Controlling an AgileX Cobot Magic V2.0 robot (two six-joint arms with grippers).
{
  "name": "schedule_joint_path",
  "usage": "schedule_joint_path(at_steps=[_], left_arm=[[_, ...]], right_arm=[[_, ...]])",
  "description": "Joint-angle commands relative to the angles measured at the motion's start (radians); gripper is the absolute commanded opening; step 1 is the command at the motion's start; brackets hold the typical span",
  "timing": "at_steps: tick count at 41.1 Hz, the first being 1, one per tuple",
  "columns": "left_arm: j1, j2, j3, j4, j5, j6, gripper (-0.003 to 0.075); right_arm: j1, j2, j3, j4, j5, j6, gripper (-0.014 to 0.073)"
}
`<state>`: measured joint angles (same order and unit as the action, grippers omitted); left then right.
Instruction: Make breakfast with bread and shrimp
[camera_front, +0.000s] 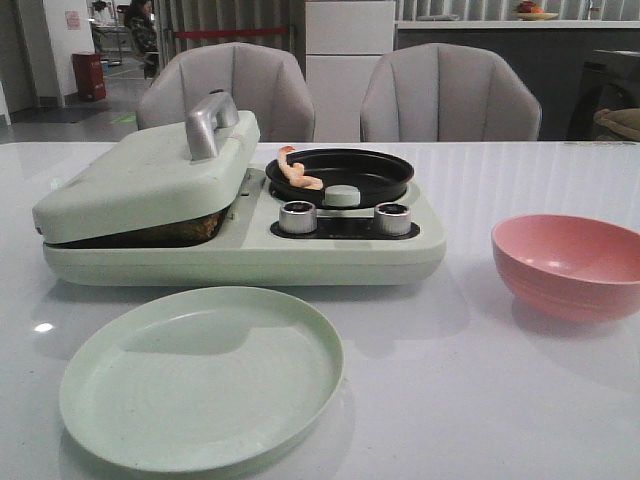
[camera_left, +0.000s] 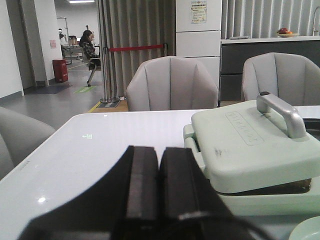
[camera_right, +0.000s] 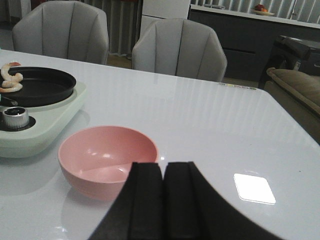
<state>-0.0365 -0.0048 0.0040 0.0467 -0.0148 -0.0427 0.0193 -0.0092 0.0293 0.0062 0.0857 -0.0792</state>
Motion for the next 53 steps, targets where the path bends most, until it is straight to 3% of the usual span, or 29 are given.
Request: schedule_joint_path(at_steps=[1,53], left_arm=[[-0.004,-0.022,0.032,-0.005,-0.085,0.000,0.0100],[-0.004,-0.022,0.032,-0.005,-0.085,0.000,0.0100]], right_arm=[[-0.004,-0.019,-0.004,-0.006,-0.104,-0.009,-0.0032],[-0.040,-0.020,-0.003,0.025,-0.150,0.017,-0.0032]])
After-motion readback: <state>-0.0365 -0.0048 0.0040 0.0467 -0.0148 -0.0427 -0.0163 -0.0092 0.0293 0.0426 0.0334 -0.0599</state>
